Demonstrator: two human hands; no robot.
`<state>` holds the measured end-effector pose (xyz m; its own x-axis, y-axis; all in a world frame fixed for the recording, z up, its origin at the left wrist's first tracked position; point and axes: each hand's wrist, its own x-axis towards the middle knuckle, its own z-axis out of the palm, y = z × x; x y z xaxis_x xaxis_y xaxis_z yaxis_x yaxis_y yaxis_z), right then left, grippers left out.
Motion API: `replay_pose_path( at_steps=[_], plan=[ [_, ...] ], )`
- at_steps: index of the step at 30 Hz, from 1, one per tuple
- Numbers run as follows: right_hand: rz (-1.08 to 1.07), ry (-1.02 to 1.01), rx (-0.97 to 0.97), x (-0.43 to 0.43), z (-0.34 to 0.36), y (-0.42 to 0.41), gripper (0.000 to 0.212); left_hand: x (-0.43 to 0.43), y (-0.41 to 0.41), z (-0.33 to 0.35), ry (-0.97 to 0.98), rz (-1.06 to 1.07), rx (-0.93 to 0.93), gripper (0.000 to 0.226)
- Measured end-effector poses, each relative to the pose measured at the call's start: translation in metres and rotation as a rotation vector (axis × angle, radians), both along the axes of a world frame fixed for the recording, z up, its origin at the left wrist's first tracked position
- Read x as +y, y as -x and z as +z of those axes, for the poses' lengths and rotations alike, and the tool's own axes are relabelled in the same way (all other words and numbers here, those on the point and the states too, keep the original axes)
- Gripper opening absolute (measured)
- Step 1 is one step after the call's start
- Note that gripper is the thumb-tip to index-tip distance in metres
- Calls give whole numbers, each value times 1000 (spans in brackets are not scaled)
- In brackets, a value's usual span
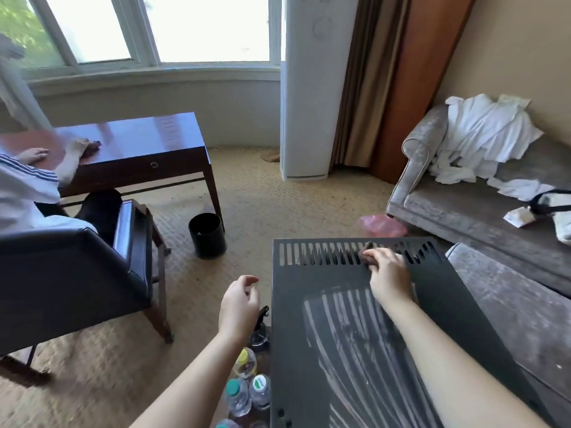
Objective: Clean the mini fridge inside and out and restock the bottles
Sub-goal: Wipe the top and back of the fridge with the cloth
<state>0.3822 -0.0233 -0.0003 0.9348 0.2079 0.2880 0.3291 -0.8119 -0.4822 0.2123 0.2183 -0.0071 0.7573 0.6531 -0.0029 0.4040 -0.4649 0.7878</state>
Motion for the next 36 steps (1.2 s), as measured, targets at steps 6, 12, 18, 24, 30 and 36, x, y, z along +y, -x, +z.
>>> replay_pose_path(
  at_steps=[6,12,18,24,30,36],
  plan=[
    [-58,-39,100,16,9,19,33,-8,15,3,-24,-110,-18,27],
    [446,-39,117,109,10,148,37,-13,25,19,21,-150,-71,26],
    [529,-89,186,68,9,210,35,-22,43,21,57,-211,-80,27],
    [433,-144,248,32,11,247,39,-38,60,11,54,-309,-106,22],
    [232,-60,171,64,12,178,51,-35,85,5,-79,-414,-85,33],
    [160,-48,163,78,15,190,49,-22,97,-9,-327,-508,-72,52]
  ],
)
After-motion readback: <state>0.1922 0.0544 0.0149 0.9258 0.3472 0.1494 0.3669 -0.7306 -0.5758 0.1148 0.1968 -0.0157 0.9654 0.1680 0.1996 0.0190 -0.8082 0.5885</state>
